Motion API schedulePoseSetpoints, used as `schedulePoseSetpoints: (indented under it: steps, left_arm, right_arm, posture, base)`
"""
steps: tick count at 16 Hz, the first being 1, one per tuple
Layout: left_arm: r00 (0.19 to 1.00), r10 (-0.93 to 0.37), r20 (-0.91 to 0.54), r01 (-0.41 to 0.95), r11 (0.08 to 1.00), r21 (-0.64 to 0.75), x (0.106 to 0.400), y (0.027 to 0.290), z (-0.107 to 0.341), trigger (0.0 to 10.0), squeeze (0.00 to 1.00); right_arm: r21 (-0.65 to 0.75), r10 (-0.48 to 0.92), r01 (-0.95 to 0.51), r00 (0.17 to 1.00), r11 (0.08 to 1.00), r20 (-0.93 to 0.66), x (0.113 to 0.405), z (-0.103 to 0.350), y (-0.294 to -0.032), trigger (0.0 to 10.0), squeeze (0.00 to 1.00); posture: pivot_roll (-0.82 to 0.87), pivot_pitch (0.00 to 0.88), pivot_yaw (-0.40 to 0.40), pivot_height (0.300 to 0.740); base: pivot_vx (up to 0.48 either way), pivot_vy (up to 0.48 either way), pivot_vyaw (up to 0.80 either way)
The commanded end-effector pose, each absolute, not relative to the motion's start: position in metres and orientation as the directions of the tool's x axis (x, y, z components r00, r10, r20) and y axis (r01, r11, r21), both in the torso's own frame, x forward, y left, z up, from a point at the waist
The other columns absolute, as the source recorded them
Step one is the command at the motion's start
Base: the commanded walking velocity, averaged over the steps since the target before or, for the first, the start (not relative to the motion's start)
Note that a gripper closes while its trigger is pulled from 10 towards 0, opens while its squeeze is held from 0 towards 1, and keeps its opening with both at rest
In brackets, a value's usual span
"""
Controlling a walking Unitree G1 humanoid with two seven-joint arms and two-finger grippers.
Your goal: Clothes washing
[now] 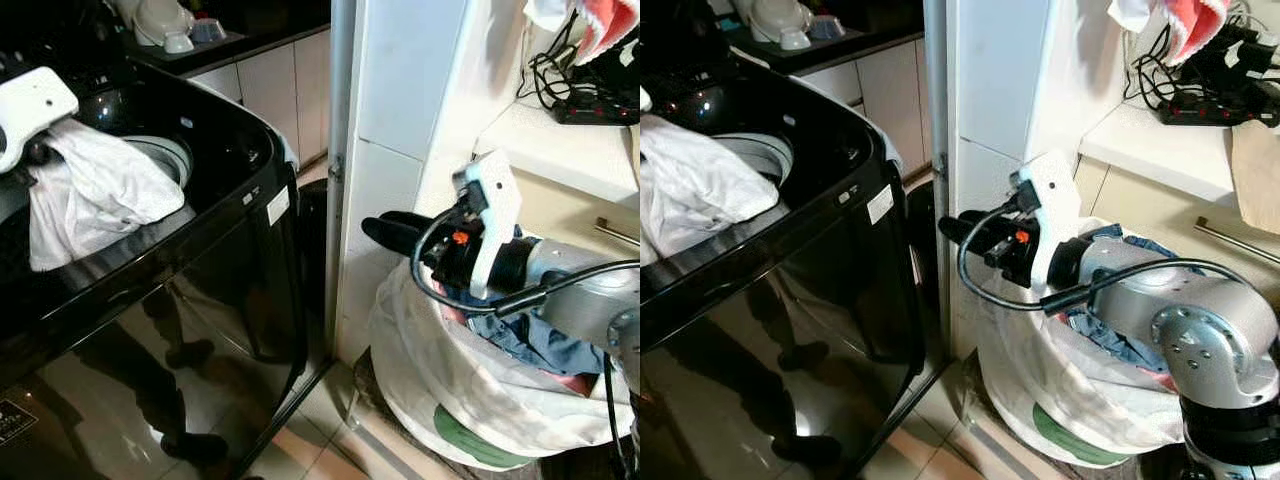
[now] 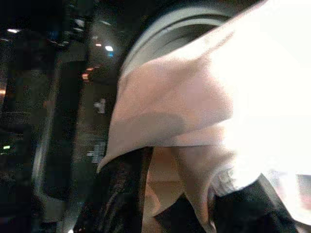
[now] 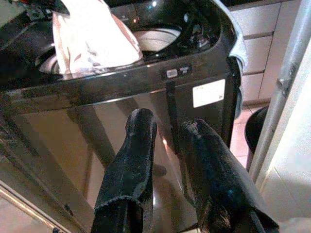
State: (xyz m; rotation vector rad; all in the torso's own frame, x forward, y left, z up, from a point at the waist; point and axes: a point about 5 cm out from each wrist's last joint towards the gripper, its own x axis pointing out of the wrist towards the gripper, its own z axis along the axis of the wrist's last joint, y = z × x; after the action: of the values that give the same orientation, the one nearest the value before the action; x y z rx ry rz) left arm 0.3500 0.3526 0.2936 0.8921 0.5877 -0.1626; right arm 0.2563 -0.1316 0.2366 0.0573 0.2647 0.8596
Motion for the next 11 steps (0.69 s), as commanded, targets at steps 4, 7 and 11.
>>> schedulePoseSetpoints:
  steps: [4,7,11]
  left_arm:
    - [0.724,-0.011,-0.689,0.539,0.632,0.557,0.333,0.351,0.273,10.0,1.00]
    - [0.682,-0.084,-0.726,0.618,0.596,0.512,0.326,0.341,0.268,10.0,1.00]
    - [0.874,-0.060,-0.482,0.411,0.621,0.667,0.339,0.329,0.307,10.0,0.00]
  right_arm:
    - [0.128,0.722,-0.718,0.644,0.684,-0.252,0.259,0.230,-0.136,10.0,0.00]
    - [0.118,0.711,-0.709,0.652,0.695,-0.265,0.261,0.228,-0.139,10.0,0.00]
    - [0.109,0.634,-0.629,0.731,0.769,-0.254,0.273,0.227,-0.148,10.0,0.00]
  posture:
    - [-0.07,0.000,0.035,0.740]
    - [-0.07,0.000,0.034,0.740]
    - [-0.07,0.000,0.039,0.740]
  base:
    - [0.000,0.000,0.00]
    - [0.000,0.000,0.00]
    - [0.000,0.000,0.00]
